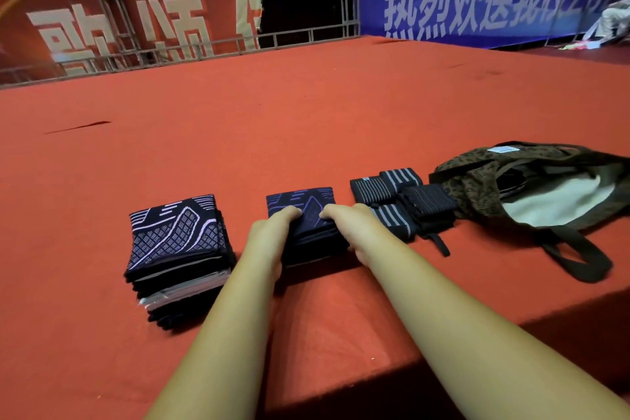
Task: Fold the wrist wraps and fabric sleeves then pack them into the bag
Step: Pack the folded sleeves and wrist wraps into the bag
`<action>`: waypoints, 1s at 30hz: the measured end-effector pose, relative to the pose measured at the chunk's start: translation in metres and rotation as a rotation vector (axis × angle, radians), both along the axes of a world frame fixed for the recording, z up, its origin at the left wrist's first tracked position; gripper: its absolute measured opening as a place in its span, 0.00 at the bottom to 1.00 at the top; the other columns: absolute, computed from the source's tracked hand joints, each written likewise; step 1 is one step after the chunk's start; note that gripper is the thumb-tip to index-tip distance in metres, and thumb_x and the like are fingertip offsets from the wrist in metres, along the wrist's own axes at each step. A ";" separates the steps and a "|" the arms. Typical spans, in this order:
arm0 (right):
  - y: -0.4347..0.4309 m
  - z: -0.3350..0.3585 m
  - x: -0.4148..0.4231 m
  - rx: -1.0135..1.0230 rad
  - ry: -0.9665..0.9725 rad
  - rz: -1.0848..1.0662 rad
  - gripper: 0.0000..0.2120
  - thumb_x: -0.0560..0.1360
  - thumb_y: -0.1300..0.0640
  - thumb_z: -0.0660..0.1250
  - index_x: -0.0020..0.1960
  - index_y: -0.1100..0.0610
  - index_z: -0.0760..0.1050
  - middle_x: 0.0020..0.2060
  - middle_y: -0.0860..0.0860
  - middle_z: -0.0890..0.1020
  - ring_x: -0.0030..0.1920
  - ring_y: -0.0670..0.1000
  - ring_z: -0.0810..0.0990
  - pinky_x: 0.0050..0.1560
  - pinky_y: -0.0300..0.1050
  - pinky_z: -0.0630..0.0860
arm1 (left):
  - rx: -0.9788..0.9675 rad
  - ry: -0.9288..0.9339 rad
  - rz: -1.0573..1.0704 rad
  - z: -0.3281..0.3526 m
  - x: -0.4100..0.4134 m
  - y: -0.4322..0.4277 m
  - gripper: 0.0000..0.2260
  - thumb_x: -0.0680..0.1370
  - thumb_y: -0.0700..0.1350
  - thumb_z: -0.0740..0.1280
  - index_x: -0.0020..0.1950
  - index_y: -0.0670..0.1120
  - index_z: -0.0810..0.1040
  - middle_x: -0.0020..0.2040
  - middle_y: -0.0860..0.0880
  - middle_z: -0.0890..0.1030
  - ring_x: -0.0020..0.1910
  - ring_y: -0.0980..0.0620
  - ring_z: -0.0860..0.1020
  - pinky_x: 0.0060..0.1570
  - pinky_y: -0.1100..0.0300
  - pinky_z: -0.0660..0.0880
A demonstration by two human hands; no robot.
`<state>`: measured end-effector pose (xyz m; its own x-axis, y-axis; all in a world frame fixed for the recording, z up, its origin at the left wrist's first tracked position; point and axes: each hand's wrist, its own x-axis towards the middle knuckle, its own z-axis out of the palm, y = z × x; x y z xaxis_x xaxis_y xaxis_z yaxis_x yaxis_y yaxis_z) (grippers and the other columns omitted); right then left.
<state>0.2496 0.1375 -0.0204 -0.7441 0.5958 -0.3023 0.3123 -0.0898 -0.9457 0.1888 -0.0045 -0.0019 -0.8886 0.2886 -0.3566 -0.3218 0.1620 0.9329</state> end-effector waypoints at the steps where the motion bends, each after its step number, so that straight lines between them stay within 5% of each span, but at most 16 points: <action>1: -0.001 0.003 0.003 -0.025 0.011 -0.003 0.19 0.68 0.47 0.75 0.53 0.56 0.79 0.47 0.54 0.85 0.46 0.56 0.83 0.45 0.49 0.74 | 0.035 -0.004 -0.013 0.001 0.001 -0.001 0.20 0.70 0.56 0.76 0.55 0.45 0.87 0.49 0.42 0.89 0.46 0.41 0.88 0.48 0.48 0.81; 5: 0.004 0.014 0.013 -0.035 0.066 0.001 0.28 0.57 0.43 0.76 0.52 0.58 0.84 0.47 0.55 0.88 0.46 0.58 0.86 0.47 0.53 0.78 | 0.257 -0.074 -0.069 0.007 0.008 -0.004 0.21 0.71 0.55 0.75 0.59 0.45 0.87 0.55 0.38 0.88 0.53 0.34 0.87 0.59 0.28 0.80; 8: 0.013 0.030 0.031 0.018 0.151 0.029 0.16 0.60 0.45 0.77 0.42 0.55 0.84 0.37 0.53 0.85 0.39 0.56 0.83 0.47 0.54 0.77 | 0.439 -0.114 -0.150 0.015 0.018 -0.002 0.14 0.81 0.50 0.69 0.60 0.44 0.86 0.57 0.36 0.87 0.54 0.34 0.86 0.60 0.25 0.78; 11: 0.023 0.048 0.056 0.043 0.229 0.057 0.10 0.64 0.47 0.77 0.40 0.52 0.82 0.35 0.52 0.81 0.36 0.52 0.78 0.44 0.50 0.71 | 0.537 -0.130 -0.219 0.023 0.028 0.005 0.17 0.81 0.51 0.69 0.66 0.44 0.85 0.63 0.36 0.85 0.64 0.31 0.82 0.65 0.21 0.72; 14: 0.038 0.062 0.079 -0.036 0.220 0.059 0.08 0.65 0.49 0.77 0.39 0.52 0.82 0.36 0.55 0.81 0.38 0.56 0.77 0.44 0.54 0.71 | 0.540 -0.104 -0.251 0.033 0.044 0.022 0.12 0.81 0.51 0.70 0.58 0.47 0.88 0.59 0.39 0.87 0.58 0.35 0.85 0.66 0.25 0.74; 17: 0.055 0.069 0.100 -0.137 0.192 0.085 0.16 0.62 0.49 0.76 0.48 0.53 0.83 0.43 0.58 0.80 0.42 0.59 0.77 0.41 0.52 0.75 | 0.528 -0.097 -0.298 0.041 0.063 0.042 0.12 0.81 0.51 0.69 0.59 0.47 0.86 0.58 0.39 0.86 0.54 0.38 0.84 0.64 0.28 0.76; 20: 0.074 0.076 0.126 -0.164 0.220 0.121 0.12 0.72 0.50 0.70 0.52 0.56 0.80 0.40 0.57 0.81 0.34 0.57 0.79 0.33 0.45 0.72 | 0.523 -0.119 -0.341 0.046 0.083 0.065 0.11 0.82 0.50 0.68 0.59 0.45 0.85 0.54 0.39 0.87 0.47 0.40 0.87 0.47 0.39 0.85; 22: 0.092 0.079 0.145 -0.161 0.240 0.121 0.13 0.74 0.50 0.68 0.54 0.56 0.81 0.41 0.58 0.82 0.37 0.58 0.80 0.38 0.49 0.75 | 0.517 -0.140 -0.373 0.047 0.096 0.085 0.13 0.82 0.50 0.69 0.61 0.44 0.85 0.56 0.38 0.87 0.46 0.39 0.87 0.39 0.44 0.85; 27: 0.138 0.089 0.189 -0.181 0.270 0.036 0.16 0.77 0.42 0.73 0.54 0.53 0.87 0.55 0.57 0.89 0.51 0.58 0.88 0.57 0.52 0.81 | 0.428 -0.122 -0.496 0.047 0.123 0.141 0.21 0.78 0.56 0.73 0.67 0.45 0.85 0.61 0.39 0.86 0.51 0.39 0.86 0.43 0.48 0.84; 30: 0.166 0.094 0.218 -0.233 0.301 -0.004 0.20 0.77 0.38 0.73 0.56 0.54 0.88 0.58 0.59 0.88 0.53 0.58 0.88 0.63 0.55 0.82 | 0.433 -0.091 -0.541 0.049 0.141 0.179 0.20 0.77 0.52 0.76 0.64 0.40 0.86 0.60 0.36 0.86 0.61 0.33 0.84 0.61 0.34 0.82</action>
<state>0.4677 0.3033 0.0740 -0.8184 0.5395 -0.1980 0.0225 -0.3142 -0.9491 0.3302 0.1741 0.0468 -0.5522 0.8149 -0.1762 -0.3808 -0.0585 0.9228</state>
